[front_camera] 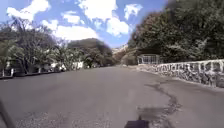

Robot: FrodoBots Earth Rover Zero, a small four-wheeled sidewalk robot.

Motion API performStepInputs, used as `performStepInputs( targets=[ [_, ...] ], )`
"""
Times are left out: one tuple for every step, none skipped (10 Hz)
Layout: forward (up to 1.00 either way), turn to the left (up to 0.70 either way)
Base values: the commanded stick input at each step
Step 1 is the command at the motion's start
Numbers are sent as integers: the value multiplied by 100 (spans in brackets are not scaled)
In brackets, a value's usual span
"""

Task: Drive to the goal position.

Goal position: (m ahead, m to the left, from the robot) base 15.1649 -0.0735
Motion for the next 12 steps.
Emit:
performStepInputs(
  targets=[
    [50,0],
    [50,0],
    [50,0],
    [50,0],
    [50,0],
    [50,0],
    [50,0],
    [50,0],
    [50,0],
    [50,0],
    [50,0],
    [50,0]
  ],
)
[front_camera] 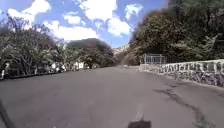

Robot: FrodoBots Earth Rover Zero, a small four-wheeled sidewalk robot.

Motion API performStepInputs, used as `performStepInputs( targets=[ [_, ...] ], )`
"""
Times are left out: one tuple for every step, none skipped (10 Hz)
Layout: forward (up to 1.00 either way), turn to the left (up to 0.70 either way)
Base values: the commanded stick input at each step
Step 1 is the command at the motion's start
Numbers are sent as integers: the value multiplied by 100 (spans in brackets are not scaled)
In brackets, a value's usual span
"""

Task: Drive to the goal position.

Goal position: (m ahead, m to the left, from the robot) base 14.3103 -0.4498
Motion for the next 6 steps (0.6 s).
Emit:
performStepInputs(
  targets=[
    [50,0],
    [50,0],
    [50,0],
    [50,0],
    [50,0],
    [50,0]
  ],
)
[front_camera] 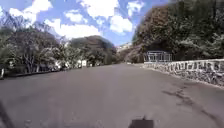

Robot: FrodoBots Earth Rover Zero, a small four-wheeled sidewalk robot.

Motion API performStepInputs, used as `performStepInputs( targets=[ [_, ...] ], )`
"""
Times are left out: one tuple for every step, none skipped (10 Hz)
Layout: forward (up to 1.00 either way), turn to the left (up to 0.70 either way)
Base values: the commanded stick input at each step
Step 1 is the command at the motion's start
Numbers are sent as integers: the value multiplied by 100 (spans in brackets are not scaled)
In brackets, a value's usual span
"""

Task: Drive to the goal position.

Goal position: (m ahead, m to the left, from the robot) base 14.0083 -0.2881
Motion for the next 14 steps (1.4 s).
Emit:
performStepInputs(
  targets=[
    [50,0],
    [50,0],
    [50,0],
    [50,0],
    [50,0],
    [50,0],
    [50,0],
    [50,0],
    [50,0],
    [50,0],
    [50,0],
    [50,0],
    [50,0],
    [50,0]
  ],
)
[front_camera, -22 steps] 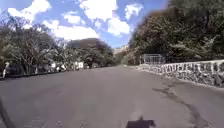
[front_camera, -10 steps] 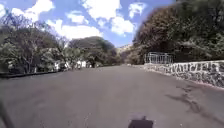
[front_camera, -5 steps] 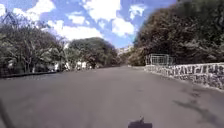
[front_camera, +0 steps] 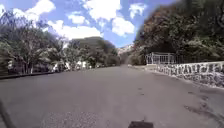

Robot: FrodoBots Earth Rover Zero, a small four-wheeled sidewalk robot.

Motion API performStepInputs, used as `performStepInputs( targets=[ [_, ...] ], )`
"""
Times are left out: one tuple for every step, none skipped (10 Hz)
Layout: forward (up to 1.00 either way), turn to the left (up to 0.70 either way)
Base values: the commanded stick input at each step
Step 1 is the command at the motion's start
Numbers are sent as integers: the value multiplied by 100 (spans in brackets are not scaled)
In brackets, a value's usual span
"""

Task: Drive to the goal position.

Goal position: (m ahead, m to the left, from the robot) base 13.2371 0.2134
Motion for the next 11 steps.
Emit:
performStepInputs(
  targets=[
    [50,0],
    [50,0],
    [50,0],
    [50,0],
    [50,0],
    [50,0],
    [50,0],
    [50,0],
    [50,0],
    [50,0],
    [50,0]
  ],
)
